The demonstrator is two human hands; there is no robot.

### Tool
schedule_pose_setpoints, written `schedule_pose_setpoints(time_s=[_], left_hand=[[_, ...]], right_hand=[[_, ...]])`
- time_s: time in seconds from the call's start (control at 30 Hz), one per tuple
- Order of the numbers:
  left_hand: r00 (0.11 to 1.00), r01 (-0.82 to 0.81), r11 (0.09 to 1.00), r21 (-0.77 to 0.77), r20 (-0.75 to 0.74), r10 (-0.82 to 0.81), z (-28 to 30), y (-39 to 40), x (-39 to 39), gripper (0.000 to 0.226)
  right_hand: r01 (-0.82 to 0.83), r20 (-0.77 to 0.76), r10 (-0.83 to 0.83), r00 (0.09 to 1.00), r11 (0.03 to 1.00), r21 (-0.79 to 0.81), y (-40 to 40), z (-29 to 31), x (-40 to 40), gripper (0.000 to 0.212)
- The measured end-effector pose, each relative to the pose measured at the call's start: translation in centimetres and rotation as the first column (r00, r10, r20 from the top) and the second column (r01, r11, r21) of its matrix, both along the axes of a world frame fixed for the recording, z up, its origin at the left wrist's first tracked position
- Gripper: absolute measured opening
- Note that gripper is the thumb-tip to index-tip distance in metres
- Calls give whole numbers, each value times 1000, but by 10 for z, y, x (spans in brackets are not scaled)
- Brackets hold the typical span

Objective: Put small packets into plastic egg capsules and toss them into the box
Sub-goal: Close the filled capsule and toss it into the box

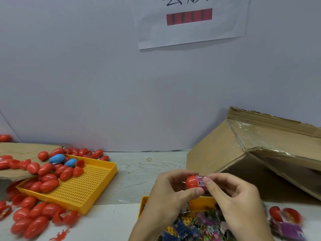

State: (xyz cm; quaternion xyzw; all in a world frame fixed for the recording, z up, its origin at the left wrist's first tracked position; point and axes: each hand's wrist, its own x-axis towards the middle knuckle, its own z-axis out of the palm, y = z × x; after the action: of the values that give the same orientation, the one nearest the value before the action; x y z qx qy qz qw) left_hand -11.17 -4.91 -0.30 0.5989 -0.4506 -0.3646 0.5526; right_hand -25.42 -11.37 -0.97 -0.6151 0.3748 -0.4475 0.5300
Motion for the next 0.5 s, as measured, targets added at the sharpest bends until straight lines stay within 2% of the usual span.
schedule_pose_setpoints(time_s=[0.1, 0.2, 0.4, 0.5], left_hand=[[998, 16, 999, -32, -55, -18, -2, -2, -3, 41], [999, -13, 999, -46, -45, 11, -4, -4, -2, 43], [994, -38, 998, -44, 96, 42, -7, -5, 1, 33], [985, -66, 997, -49, 154, 73, -7, -5, 1, 28]], right_hand=[[-4, 21, 3, 1000, 999, 40, 0, 2, -1, 11], [-11, 40, 8, 999, 997, 82, 0, 3, -1, 9], [-42, 37, 38, 999, 994, 100, 2, 5, 1, 6], [-34, 23, 31, 999, 993, 113, 0, 3, 0, 15]])
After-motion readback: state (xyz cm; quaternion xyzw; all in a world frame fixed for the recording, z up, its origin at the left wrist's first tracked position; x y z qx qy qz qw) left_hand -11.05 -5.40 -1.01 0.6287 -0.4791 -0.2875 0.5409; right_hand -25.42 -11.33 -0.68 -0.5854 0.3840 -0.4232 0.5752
